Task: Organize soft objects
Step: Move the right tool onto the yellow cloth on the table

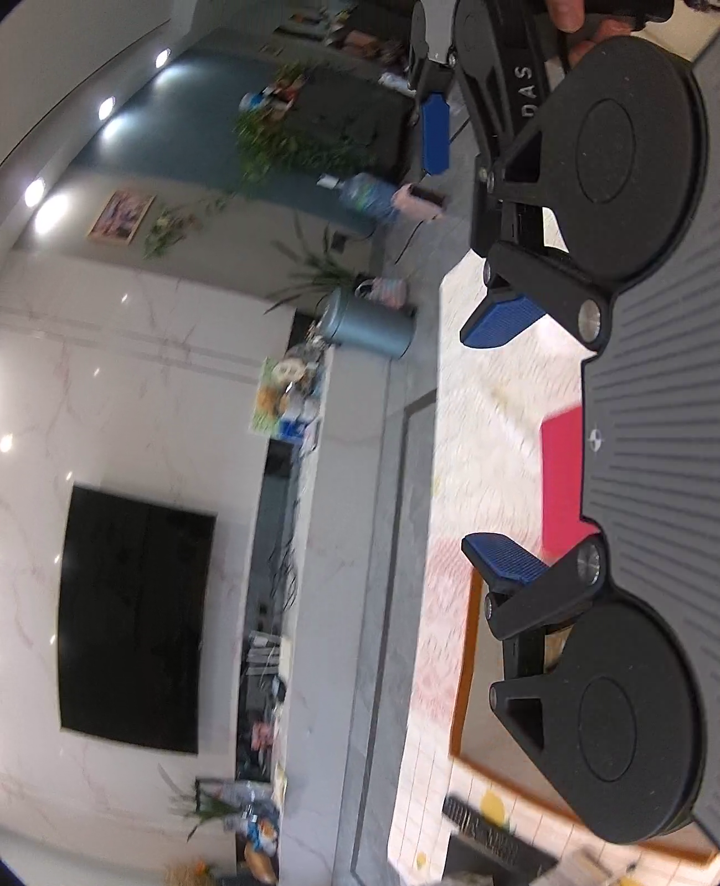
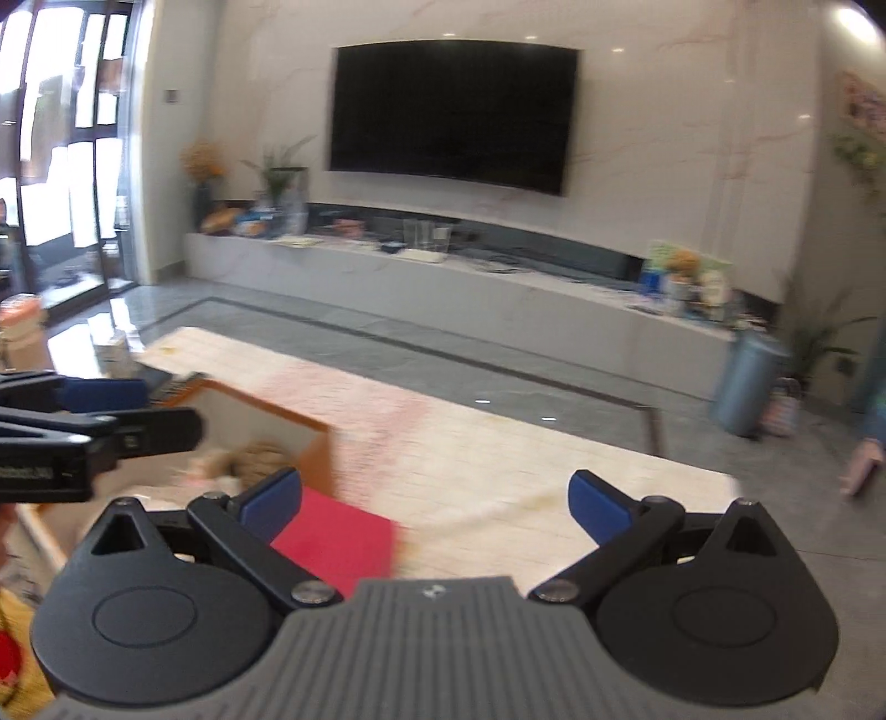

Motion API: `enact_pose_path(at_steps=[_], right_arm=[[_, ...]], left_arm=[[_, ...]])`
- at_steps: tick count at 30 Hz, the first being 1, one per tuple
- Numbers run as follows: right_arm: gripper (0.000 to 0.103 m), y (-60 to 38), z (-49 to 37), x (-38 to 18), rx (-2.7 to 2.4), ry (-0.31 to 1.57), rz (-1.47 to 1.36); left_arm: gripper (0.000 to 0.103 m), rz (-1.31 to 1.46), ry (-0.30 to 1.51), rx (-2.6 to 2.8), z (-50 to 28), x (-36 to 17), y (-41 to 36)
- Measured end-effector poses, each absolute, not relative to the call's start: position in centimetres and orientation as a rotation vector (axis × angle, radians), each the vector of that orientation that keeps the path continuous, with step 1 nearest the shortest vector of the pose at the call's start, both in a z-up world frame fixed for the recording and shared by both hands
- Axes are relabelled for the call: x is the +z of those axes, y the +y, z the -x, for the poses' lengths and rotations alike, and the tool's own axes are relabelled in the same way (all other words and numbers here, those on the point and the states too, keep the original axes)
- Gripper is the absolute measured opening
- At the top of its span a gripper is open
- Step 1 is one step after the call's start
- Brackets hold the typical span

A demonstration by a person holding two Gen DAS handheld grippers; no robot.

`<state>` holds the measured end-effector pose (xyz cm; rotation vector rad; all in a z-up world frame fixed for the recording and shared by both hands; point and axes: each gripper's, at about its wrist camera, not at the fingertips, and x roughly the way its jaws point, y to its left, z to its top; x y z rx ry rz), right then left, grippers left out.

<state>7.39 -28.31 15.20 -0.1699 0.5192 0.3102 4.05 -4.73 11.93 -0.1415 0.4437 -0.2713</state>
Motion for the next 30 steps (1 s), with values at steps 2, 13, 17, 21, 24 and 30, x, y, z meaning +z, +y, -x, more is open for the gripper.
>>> enact_pose_path(at_steps=[2,13,17,21,24,30], right_arm=[[0.100,-30.6,-7.2,14.5,0.241,0.532,0.159],[0.100,-40.6,-10.1,1.3,-0.059,0.813,0.038],[0.100,-42.4,-10.8,-1.4,-0.076,0.881,0.010],[0.100,-42.0,-12.0,-3.0,-0.031,0.932,0.001],[0.100,-40.5,-13.5,-4.9,0.003,0.982,0.111],[0.100,-38.8,-14.3,-6.0,0.104,0.988,0.190]], left_arm=[[0.089,0.126,0.468,-0.303,-4.5,11.4,-6.4],[0.089,0.019,0.610,-0.375,-7.8,6.1,-13.2],[0.089,0.024,0.669,-0.374,-9.4,4.3,-14.4],[0.089,0.026,0.711,-0.396,-10.6,3.3,-15.2],[0.089,-0.008,0.729,-0.399,-11.0,2.8,-16.2],[0.089,-0.063,0.752,-0.406,-11.0,2.3,-17.0]])
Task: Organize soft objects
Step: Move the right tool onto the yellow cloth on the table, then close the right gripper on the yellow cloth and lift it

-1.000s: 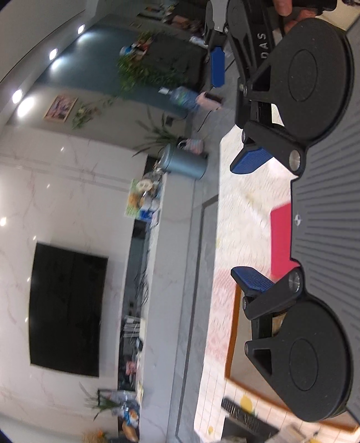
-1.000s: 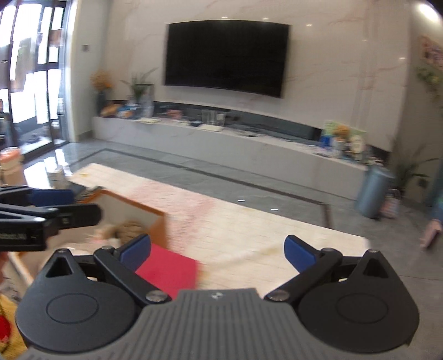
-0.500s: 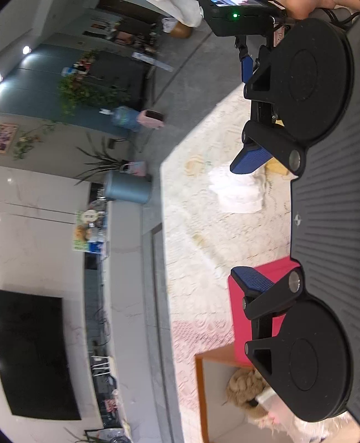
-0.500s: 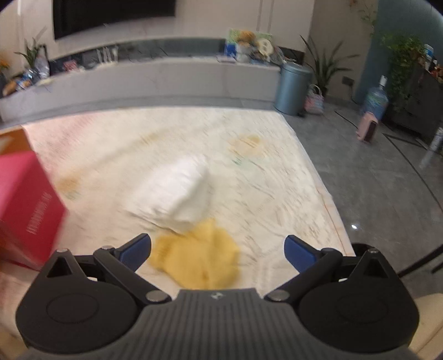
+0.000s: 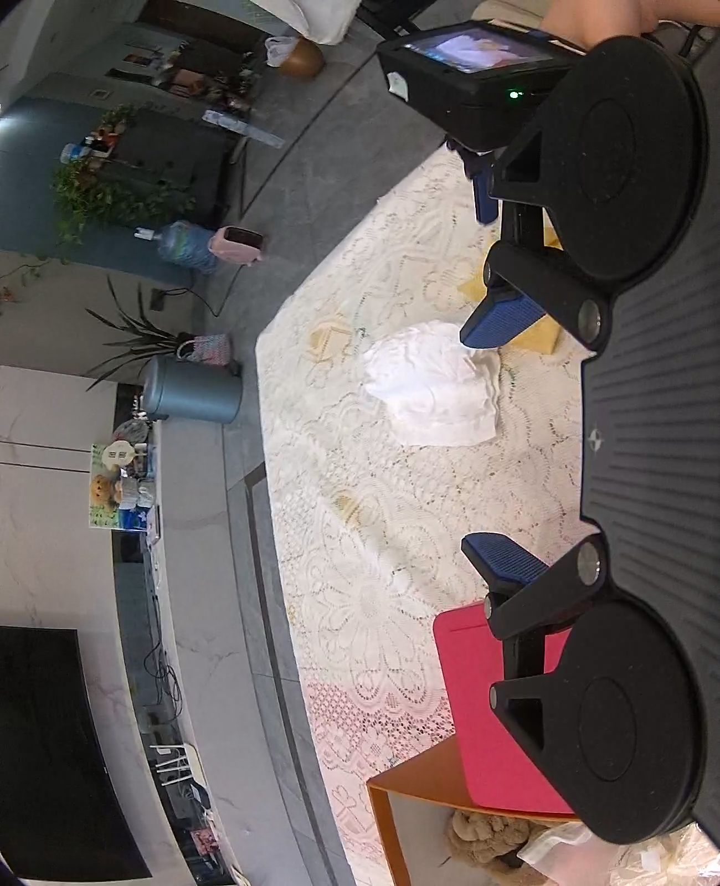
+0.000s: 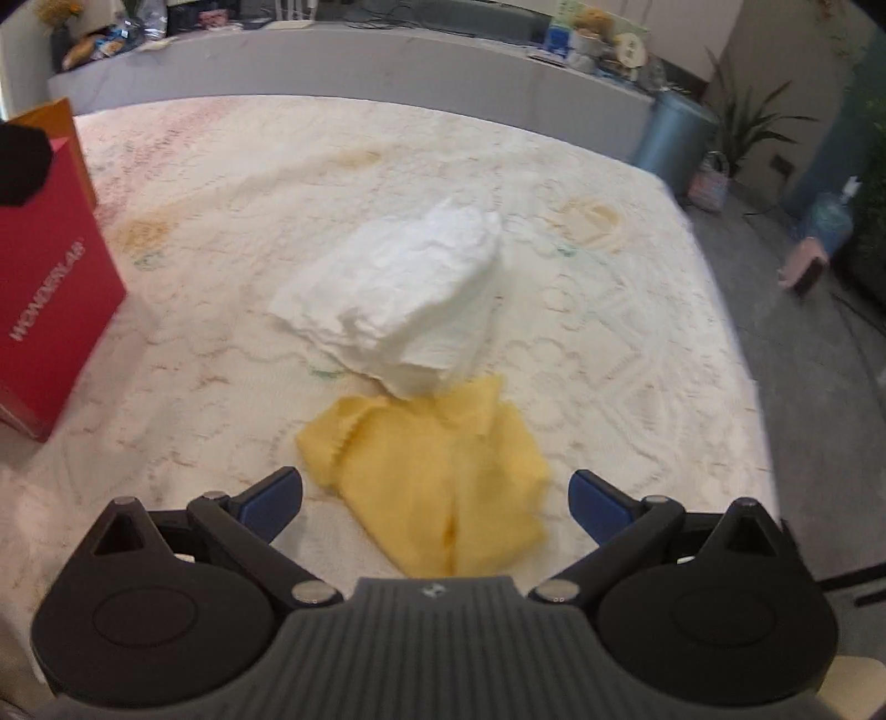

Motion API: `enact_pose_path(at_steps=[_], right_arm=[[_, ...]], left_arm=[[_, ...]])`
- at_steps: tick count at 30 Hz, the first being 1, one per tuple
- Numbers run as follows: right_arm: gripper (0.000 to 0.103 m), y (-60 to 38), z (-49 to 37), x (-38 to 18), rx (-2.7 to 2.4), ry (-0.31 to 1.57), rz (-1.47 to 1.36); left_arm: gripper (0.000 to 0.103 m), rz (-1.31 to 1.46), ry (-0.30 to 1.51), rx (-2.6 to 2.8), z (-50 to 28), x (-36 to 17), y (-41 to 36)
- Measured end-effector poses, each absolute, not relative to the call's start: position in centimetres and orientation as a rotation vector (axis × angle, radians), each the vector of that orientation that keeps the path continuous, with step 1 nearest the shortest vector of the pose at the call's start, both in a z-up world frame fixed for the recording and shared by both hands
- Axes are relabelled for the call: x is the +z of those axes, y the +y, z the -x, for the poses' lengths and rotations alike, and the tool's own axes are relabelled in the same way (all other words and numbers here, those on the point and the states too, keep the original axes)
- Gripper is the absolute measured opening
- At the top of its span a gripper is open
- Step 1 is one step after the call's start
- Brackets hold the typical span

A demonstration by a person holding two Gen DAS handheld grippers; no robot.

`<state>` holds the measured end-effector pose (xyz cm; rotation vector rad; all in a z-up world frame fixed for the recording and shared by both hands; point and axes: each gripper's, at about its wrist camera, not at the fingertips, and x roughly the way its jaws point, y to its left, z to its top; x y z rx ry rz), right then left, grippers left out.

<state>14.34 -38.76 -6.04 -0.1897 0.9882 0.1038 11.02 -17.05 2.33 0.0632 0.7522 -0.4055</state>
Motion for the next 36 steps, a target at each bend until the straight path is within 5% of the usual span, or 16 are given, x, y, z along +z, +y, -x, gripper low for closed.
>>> enact_pose_path(at_steps=[13,20,24,29,36], right_arm=[[0.094,-39.6,-15.8,-8.4,0.109,1.048,0.073],[0.054,-40.6,-15.4,-7.4,0.078,1.012,0.041],[0.020,-40.5,-15.2,-7.0,0.087,1.007,0.039],[0.004,-40.8,-14.6,-6.8,0.095,1.009,0.031],[0.004,-43.1,-13.4,-5.3,0.052,0.953,-0.045]], left_arm=[[0.089,-0.036,0.771,-0.383,-10.7,3.6,-16.1],[0.089,-0.097,0.753,-0.367,-10.0,4.5,-16.7],[0.089,-0.117,0.746,-0.362,-10.1,5.1,-17.5],[0.089,-0.144,0.771,-0.361,-10.5,5.0,-18.9],[0.089,-0.085,0.863,-0.420,-12.6,3.5,-21.5]])
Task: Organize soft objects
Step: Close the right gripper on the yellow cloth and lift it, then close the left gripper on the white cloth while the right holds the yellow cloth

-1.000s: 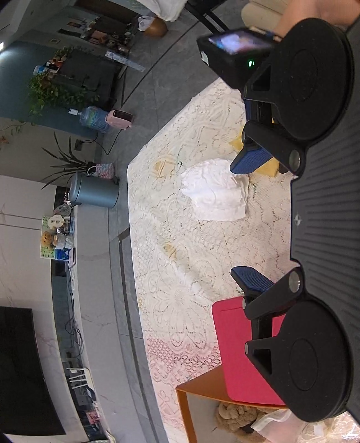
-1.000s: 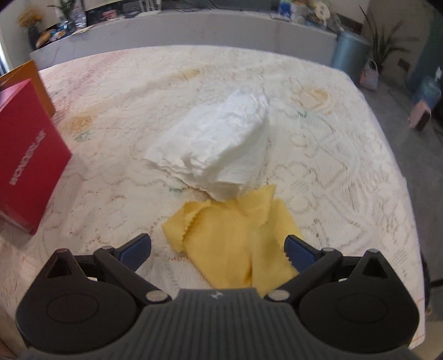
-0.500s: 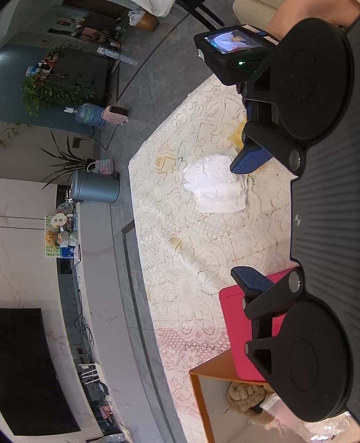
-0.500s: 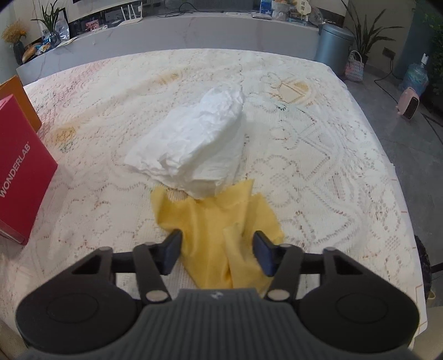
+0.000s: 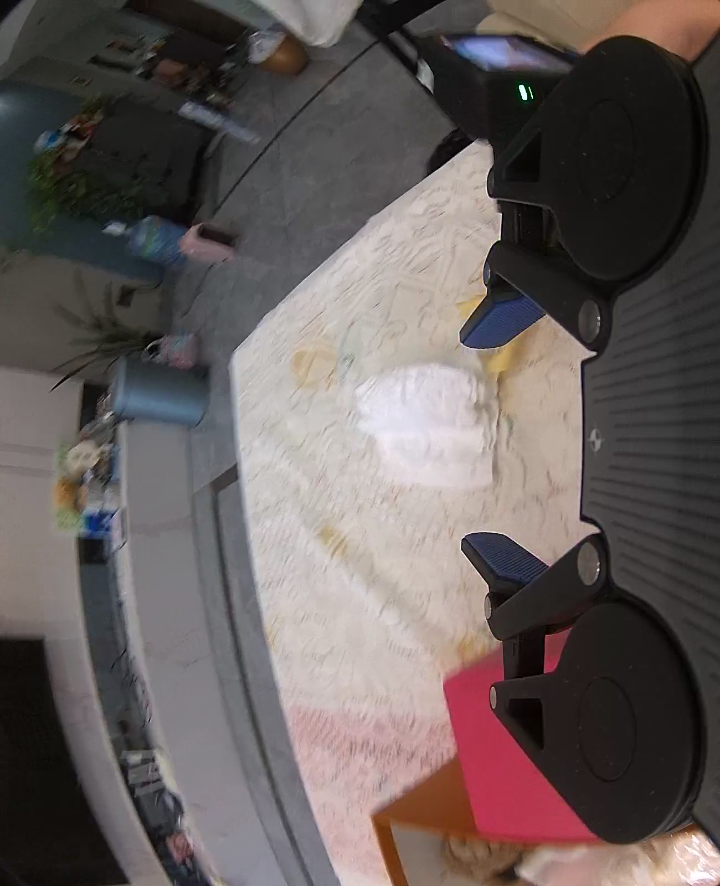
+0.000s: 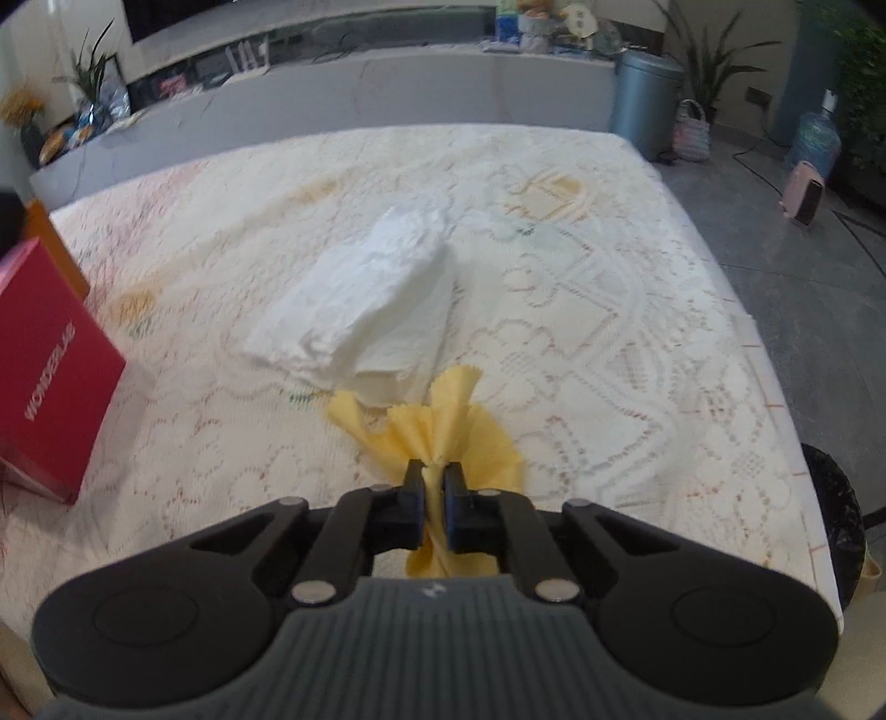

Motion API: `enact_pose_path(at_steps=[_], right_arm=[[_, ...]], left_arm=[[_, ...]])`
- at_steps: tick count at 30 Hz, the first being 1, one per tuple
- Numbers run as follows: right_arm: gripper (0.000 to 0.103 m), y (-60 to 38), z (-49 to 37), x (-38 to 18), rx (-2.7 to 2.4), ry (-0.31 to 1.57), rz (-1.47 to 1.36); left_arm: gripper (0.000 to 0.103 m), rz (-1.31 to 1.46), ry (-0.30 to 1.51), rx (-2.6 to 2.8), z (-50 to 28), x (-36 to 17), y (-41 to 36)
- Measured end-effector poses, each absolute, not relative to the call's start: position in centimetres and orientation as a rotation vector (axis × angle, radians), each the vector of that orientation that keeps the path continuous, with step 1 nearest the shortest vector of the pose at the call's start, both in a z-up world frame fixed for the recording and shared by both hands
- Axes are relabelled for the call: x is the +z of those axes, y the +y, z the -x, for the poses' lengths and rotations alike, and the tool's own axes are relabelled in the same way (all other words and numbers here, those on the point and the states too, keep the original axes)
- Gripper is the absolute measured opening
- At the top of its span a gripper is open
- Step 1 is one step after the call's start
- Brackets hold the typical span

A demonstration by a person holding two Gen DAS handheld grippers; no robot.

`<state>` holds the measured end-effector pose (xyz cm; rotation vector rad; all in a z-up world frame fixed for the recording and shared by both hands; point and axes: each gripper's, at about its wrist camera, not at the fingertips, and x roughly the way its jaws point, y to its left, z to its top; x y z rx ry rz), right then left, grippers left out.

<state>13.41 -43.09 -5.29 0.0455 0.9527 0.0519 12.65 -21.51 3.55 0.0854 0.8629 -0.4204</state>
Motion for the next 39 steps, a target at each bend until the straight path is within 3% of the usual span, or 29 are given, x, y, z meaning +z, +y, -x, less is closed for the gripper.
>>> enact_pose_path(at_steps=[10,23,32,35,37,39], right_arm=[[0.004,-46.4,-12.2,-4.2,-0.039,0.867,-0.171],[0.004,-46.2,-12.9,-5.7,-0.020,0.925,-0.162],[0.004,-46.5,-12.9,-6.1,-0.034,0.950,-0.150],[0.004,-46.3,-13.0,-6.2,-0.030,0.960,-0.139],[0.004,-46.1,-13.0,-6.3,-0.027,0.963,-0.136],[0.004,-46.2,-12.9,-6.3,-0.031,0.965,-0.134]], left_arm=[[0.086,-0.305,0.977,-0.394,-18.7,-2.9,-28.3],[0.086,-0.304,1.034,-0.331,-23.7,-7.7,-32.8],[0.094,-0.228,0.987,-0.369,-24.6,-9.9,-31.6],[0.069,-0.213,0.963,-0.420,-24.0,-9.7,-31.5],[0.038,-0.207,0.949,-0.463,-23.6,-9.5,-31.6],[0.022,-0.233,0.900,-0.476,-22.8,-9.4,-31.6]])
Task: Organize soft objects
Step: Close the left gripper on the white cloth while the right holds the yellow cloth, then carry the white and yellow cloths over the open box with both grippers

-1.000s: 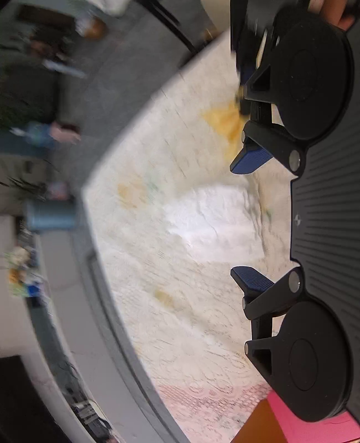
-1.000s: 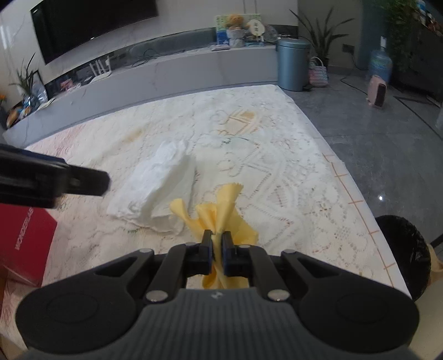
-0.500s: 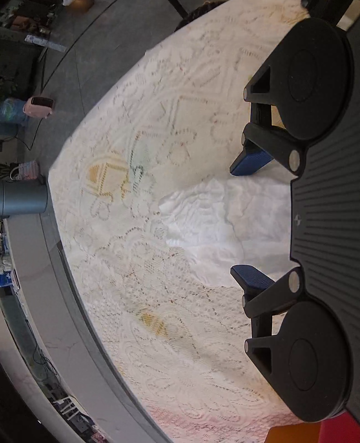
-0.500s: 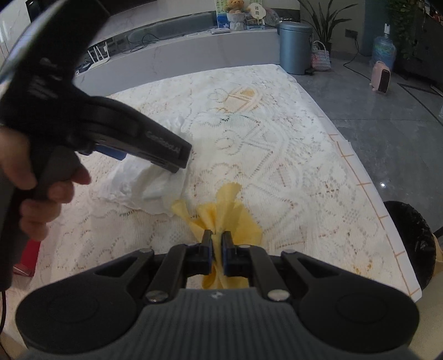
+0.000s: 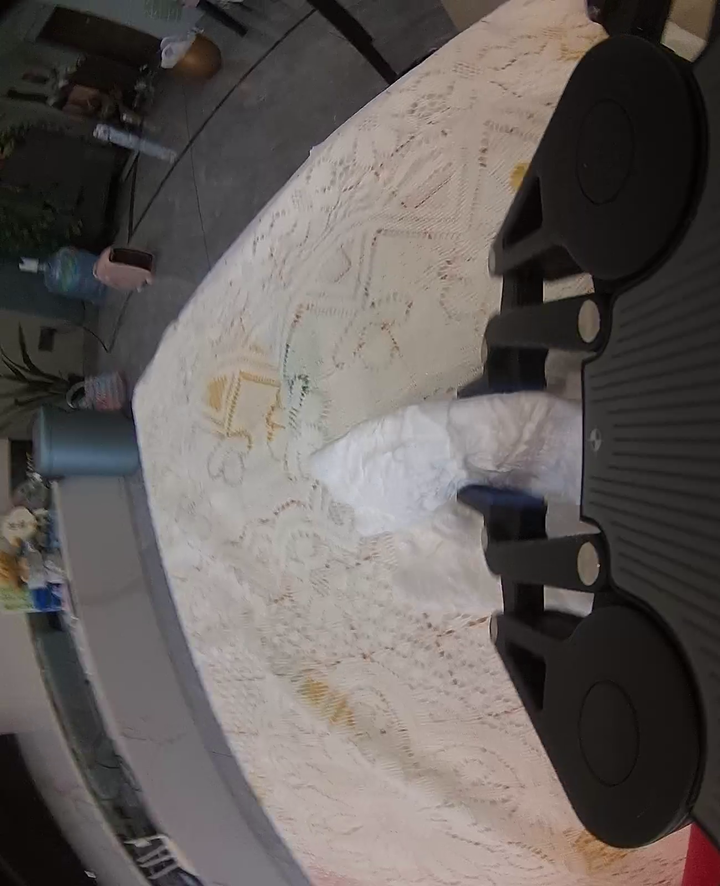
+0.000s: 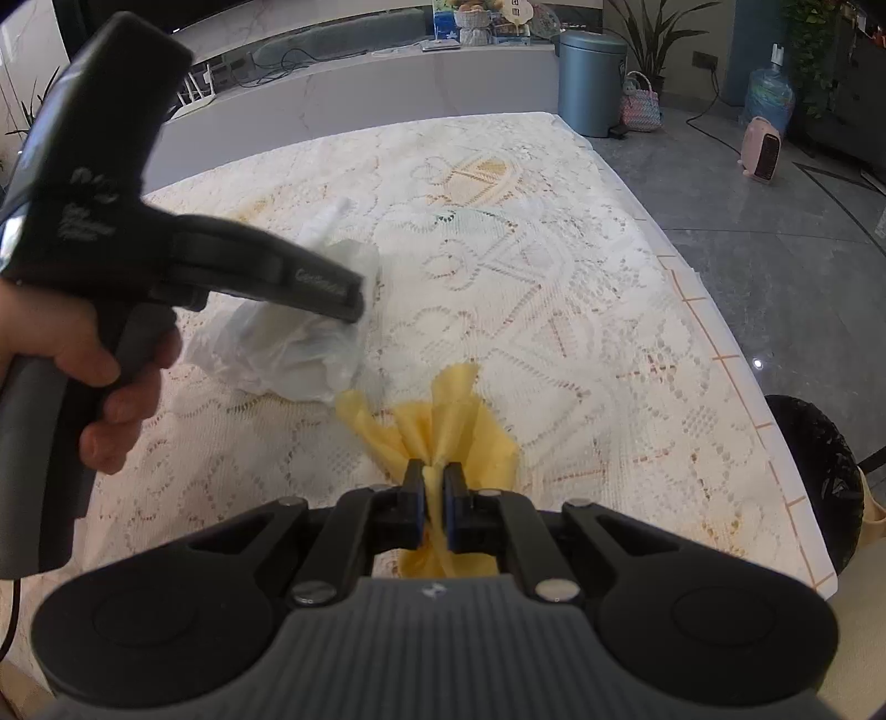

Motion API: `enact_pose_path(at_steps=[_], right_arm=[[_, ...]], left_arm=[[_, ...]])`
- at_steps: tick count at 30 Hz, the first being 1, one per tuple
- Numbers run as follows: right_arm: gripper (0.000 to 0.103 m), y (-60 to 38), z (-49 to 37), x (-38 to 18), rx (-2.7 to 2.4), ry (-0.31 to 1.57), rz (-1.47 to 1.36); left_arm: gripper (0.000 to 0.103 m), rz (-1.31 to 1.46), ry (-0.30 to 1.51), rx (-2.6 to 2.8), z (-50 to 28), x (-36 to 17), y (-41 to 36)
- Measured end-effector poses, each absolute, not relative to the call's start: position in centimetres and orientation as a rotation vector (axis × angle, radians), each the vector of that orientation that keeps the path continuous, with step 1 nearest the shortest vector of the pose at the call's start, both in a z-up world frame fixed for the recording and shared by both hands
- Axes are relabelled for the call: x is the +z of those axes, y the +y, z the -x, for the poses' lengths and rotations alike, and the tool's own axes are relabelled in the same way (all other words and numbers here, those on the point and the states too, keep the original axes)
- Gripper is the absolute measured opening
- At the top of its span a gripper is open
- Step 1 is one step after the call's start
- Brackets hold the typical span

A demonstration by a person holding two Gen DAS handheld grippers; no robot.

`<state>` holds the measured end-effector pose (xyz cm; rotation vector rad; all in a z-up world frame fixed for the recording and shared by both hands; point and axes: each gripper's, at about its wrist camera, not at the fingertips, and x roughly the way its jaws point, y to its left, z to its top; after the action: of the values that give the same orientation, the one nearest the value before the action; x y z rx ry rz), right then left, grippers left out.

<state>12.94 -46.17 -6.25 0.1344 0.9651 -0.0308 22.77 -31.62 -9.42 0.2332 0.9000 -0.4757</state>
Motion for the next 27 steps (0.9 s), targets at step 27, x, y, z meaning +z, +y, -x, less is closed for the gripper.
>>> enact_pose_path(at_steps=[27], right_arm=[[0.004,-43.9,-10.2,0.4,0.112,0.742,-0.254]], left_arm=[[0.014,-0.107,0.600,-0.478,-18.5,4.8,-21.3]])
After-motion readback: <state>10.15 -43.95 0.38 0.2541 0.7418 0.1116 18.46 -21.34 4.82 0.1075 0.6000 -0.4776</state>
